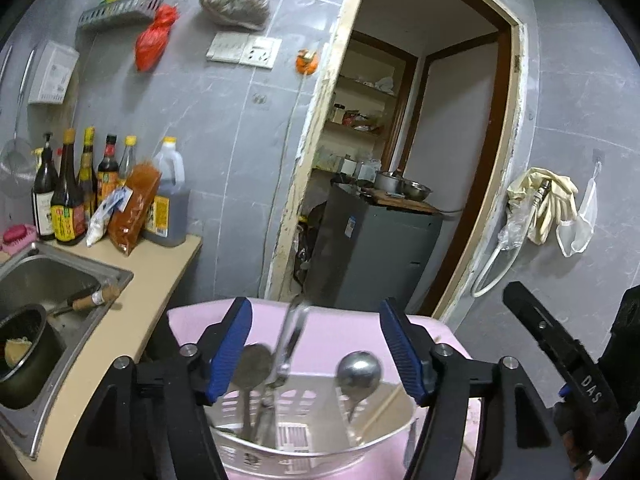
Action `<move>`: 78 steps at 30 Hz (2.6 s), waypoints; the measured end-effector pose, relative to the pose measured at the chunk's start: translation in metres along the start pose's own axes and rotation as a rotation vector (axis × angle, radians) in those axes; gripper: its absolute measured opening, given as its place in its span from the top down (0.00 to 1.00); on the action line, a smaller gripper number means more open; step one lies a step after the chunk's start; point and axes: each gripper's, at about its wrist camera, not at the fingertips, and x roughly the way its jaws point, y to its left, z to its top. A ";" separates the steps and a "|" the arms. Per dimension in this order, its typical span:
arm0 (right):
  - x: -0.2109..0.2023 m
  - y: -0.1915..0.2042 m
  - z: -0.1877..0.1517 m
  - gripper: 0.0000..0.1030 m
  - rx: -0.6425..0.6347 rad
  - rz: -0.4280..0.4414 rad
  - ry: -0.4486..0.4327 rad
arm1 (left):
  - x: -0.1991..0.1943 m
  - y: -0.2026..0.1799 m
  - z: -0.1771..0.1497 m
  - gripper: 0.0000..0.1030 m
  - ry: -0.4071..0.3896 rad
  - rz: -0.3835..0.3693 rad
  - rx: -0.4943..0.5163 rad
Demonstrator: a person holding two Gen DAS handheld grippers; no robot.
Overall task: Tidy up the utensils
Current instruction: 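Lower both utensils into the caddy and open both tools, then lower the left tool onto the last spoon while the right tool grasps a chopstick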
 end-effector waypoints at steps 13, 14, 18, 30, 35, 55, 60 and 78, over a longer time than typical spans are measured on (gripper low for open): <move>-0.049 -0.076 0.039 0.02 -0.073 -0.157 0.032 | -0.012 -0.086 -0.002 0.04 -0.026 0.013 0.064; -0.052 -0.081 0.041 0.02 -0.078 -0.164 0.031 | -0.010 -0.092 -0.005 0.02 -0.025 0.014 0.070; -0.062 -0.101 0.042 0.01 -0.104 -0.188 0.031 | -0.004 -0.118 -0.019 0.00 -0.031 0.016 0.097; -0.070 -0.164 0.023 0.01 -0.109 -0.246 0.115 | 0.035 -0.169 -0.056 0.00 0.032 -0.008 0.167; -0.066 -0.187 0.007 0.01 -0.097 -0.261 0.172 | 0.056 -0.179 -0.069 0.00 0.091 -0.042 0.179; -0.024 -0.225 -0.059 0.09 0.003 -0.259 0.466 | 0.138 -0.182 -0.117 0.33 0.377 -0.016 0.155; -0.004 -0.218 -0.082 0.27 0.018 -0.200 0.577 | 0.161 -0.172 -0.131 0.44 0.482 0.041 0.131; 0.038 -0.164 -0.150 0.56 -0.055 -0.036 0.834 | 0.192 -0.150 -0.157 0.63 0.643 0.046 0.099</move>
